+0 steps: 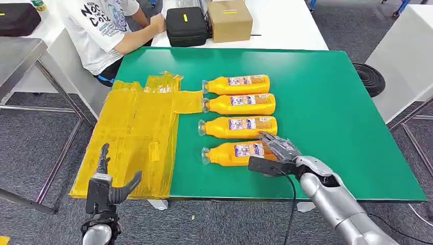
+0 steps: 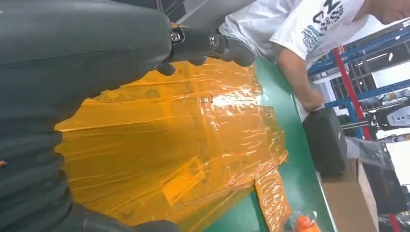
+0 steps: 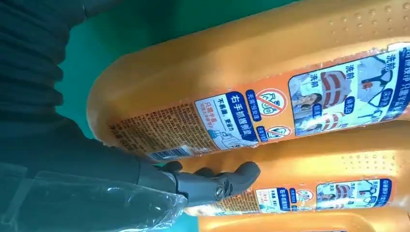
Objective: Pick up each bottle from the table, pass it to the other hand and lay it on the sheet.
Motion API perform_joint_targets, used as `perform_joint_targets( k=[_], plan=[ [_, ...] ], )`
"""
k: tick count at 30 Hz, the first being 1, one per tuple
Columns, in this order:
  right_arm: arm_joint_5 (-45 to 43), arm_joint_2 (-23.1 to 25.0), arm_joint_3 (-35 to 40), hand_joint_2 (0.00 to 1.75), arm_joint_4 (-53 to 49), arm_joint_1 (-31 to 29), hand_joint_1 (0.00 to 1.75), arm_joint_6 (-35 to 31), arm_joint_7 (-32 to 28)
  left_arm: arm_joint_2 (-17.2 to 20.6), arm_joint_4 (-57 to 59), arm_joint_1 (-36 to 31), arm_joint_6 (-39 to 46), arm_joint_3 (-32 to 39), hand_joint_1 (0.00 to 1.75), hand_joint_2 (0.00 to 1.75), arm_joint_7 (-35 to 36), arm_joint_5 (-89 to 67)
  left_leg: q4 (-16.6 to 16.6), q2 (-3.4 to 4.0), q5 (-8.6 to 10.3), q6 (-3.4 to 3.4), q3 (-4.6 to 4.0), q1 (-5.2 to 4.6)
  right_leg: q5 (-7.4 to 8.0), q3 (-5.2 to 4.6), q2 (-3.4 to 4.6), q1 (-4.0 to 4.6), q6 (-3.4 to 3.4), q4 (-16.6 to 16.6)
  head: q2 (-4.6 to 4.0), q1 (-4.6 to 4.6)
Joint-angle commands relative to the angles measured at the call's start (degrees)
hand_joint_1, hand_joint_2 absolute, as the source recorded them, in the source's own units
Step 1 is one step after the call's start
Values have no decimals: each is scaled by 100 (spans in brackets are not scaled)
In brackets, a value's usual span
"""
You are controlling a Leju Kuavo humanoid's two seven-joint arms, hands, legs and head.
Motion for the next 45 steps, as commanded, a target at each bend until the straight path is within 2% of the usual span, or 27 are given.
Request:
perform_joint_targets(
  k=[1,12,15,17,18,20,29,31,32,33,34,35,36,37,38,39,40,45],
  plan=[
    [146,49,204,175,360,-31,0,34,109,159,216,-141,-24,-137,0,175,52,63,-7,1,-6,-1,23,2,-5,25,-4,4,-11,-9,0,0],
    [169,-67,285,175,489,-106,7,225,55,180,300,-191,-14,-150,0,175,46,137,-6,-1,-2,0,19,0,-3,19,-6,2,-8,-8,0,0],
    [170,-92,299,175,462,-55,19,223,50,186,316,-195,-19,-162,0,175,46,144,-9,-4,-5,0,34,-1,-7,36,-12,2,-13,-11,0,0],
    [167,-124,313,175,414,-14,38,249,55,195,332,-207,-24,-184,0,175,44,161,-7,-3,-3,0,24,0,-4,25,-8,2,-9,-9,0,0],
    [170,-122,313,175,413,-7,40,250,57,194,336,-210,-23,-185,0,175,43,166,-10,-2,-8,0,40,0,-9,42,-10,4,-15,-13,0,0],
    [186,-91,319,175,422,6,54,252,76,199,350,-225,-14,-189,0,175,42,186,-7,-2,-4,-1,26,1,-5,26,-7,3,-9,-9,0,0],
    [265,-17,308,175,369,139,58,214,170,223,403,-264,-9,-219,0,175,43,223,-12,0,-7,-1,43,3,-7,43,-9,6,-15,-16,0,0],
    [263,-38,306,175,363,179,65,210,162,225,407,-260,-10,-220,0,175,43,223,-11,-1,-6,-1,42,3,-7,42,-10,6,-14,-16,0,0],
    [262,-78,262,175,283,261,89,193,170,230,421,-246,-16,-231,0,175,43,224,-13,-2,-8,-1,48,2,-9,49,-12,6,-17,-17,0,0],
    [267,-95,233,175,241,332,89,187,165,226,436,-229,-7,-227,0,175,34,237,-13,-4,-8,0,49,4,-9,52,-14,8,-17,-19,0,0],
    [267,-103,232,175,247,348,112,186,165,224,437,-222,-4,-225,0,175,29,239,-17,-7,-9,-1,57,3,-11,60,-18,7,-19,-22,0,0],
    [265,-99,159,175,196,416,147,152,166,219,465,-207,11,-228,0,175,-2,247,-9,-7,-4,-1,37,3,-6,39,-13,5,-10,-14,0,0],
    [252,-79,96,175,180,445,154,93,142,223,478,-201,15,-233,0,175,-19,252,-13,-8,-6,-1,49,2,-9,52,-16,5,-13,-17,0,-2],
    [252,-79,96,175,180,445,168,93,142,223,478,-201,15,-233,0,175,-19,252,-15,-6,-7,-1,57,1,-10,59,-16,4,-15,-20,0,0],
    [251,-46,34,175,196,439,175,32,111,227,502,-212,16,-239,0,175,-38,257,-18,-10,-9,-1,69,3,-13,72,-22,8,-21,-24,0,-2],
    [258,-15,-6,175,227,426,175,-12,85,227,519,-223,14,-240,0,175,-48,261,-20,-8,-12,-1,78,3,-14,82,-22,9,-25,-27,0,0],
    [260,18,-34,175,248,392,175,-47,65,223,525,-237,16,-238,0,175,-55,264,-8,-5,-4,0,46,2,-5,46,-11,4,-10,-13,0,0],
    [216,238,-164,175,436,241,175,-185,-69,217,542,-294,23,-209,0,175,-74,269,-11,5,-6,-1,55,1,-4,53,-4,5,-16,-16,0,2]
  ],
)
